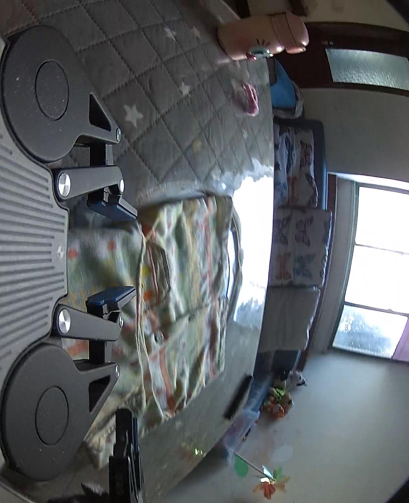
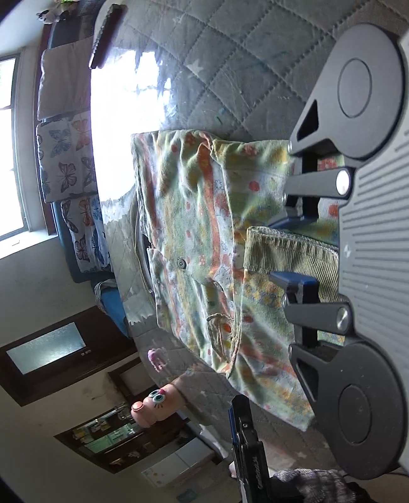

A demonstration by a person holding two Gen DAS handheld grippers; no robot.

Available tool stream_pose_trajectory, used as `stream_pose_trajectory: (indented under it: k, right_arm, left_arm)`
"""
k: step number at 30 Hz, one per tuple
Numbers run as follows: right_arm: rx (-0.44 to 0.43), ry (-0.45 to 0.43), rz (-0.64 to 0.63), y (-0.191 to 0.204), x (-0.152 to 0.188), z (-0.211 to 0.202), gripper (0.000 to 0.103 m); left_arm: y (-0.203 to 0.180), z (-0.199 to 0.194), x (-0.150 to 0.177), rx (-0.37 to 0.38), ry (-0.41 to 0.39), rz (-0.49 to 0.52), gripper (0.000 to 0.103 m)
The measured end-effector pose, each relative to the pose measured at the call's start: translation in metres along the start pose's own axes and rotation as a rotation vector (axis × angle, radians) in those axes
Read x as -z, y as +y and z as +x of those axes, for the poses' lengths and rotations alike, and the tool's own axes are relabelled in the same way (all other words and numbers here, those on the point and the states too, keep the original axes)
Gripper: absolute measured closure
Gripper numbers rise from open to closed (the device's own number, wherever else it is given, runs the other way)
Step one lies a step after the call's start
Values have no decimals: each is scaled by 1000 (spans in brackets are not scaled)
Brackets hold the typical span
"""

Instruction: Fold clothes

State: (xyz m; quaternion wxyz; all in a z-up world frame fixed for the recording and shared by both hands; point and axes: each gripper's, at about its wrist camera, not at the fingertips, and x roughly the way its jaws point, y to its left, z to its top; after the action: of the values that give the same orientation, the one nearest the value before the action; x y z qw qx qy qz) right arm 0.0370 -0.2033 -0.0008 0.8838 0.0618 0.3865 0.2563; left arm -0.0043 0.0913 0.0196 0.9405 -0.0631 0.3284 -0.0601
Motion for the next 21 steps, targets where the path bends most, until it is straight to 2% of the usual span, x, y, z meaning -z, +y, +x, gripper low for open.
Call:
stream_pose_trajectory:
  k: [2,4,6,8,11,16,21]
  right_arm:
    - [14,-5,-4,1,-1,-1,92]
    - [20,-16,-3,1,-3,-4,96]
    - [22,-29,-14,3,-6,-8,98]
    - [21,-48,-30,7,-9,-12,99]
    - [18,-89,-56,14,-15,-20,99]
    - [42,-136,-57,14,-20,-23,99]
    - [77,-58,-36,1,-10,0,98]
  left_arm:
    - [3,4,2,-6,12,-5,54]
    - [6,9,4,-13,24,-10,55]
    - [9,13,5,-19,36,-14,64]
    - [11,18,7,-18,48,-24,80]
    - [12,16,8,-24,33,-33,97]
    - [12,11,7,-39,-3,-44,99]
    - [8,15,8,-52,5,-15,98]
